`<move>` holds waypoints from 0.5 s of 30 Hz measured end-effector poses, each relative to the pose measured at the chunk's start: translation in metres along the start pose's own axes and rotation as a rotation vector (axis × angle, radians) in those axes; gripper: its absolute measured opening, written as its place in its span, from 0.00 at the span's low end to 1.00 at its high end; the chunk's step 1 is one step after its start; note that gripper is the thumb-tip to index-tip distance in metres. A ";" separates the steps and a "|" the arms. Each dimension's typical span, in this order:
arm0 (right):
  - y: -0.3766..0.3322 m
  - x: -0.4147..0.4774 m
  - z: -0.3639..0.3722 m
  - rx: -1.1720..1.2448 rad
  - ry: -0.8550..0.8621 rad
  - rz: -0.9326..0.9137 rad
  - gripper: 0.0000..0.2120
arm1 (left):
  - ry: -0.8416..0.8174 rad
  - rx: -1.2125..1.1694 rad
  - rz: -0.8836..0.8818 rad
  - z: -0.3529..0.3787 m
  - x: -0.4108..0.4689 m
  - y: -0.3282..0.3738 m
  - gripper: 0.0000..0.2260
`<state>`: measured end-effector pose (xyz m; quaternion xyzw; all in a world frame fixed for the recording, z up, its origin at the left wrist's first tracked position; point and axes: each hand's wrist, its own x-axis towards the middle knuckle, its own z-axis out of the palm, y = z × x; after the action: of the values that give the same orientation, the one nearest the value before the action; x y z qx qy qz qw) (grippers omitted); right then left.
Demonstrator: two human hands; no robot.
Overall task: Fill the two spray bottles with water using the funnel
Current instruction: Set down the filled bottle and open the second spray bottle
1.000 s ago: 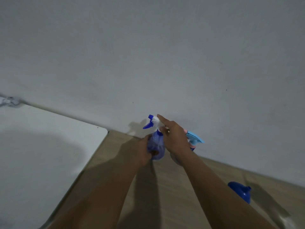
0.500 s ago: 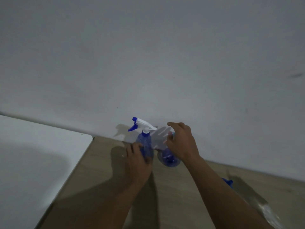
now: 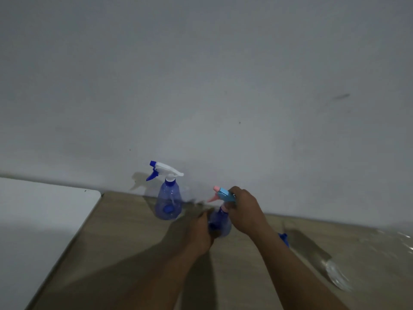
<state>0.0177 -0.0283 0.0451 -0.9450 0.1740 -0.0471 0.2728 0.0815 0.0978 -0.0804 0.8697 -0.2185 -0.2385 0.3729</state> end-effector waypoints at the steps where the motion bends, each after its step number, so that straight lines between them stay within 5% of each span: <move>1: 0.004 -0.006 -0.006 0.013 0.005 -0.004 0.09 | 0.011 -0.078 -0.003 0.003 -0.011 0.009 0.21; 3: 0.012 -0.022 -0.019 0.034 0.011 -0.001 0.09 | 0.159 -0.008 0.048 0.009 -0.029 0.024 0.28; 5: 0.022 -0.039 -0.031 0.049 0.017 0.006 0.09 | 0.119 -0.011 0.082 0.016 -0.049 0.040 0.31; 9: 0.040 -0.076 -0.057 0.125 0.017 0.023 0.06 | -0.019 -0.167 0.103 0.033 -0.080 0.080 0.18; 15: 0.081 -0.137 -0.081 0.258 0.022 0.082 0.06 | 0.034 -0.035 0.131 0.083 -0.126 0.112 0.21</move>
<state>-0.1498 -0.0844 0.0716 -0.8936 0.2079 -0.0683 0.3920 -0.0892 0.0528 -0.0152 0.8507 -0.2646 -0.2027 0.4065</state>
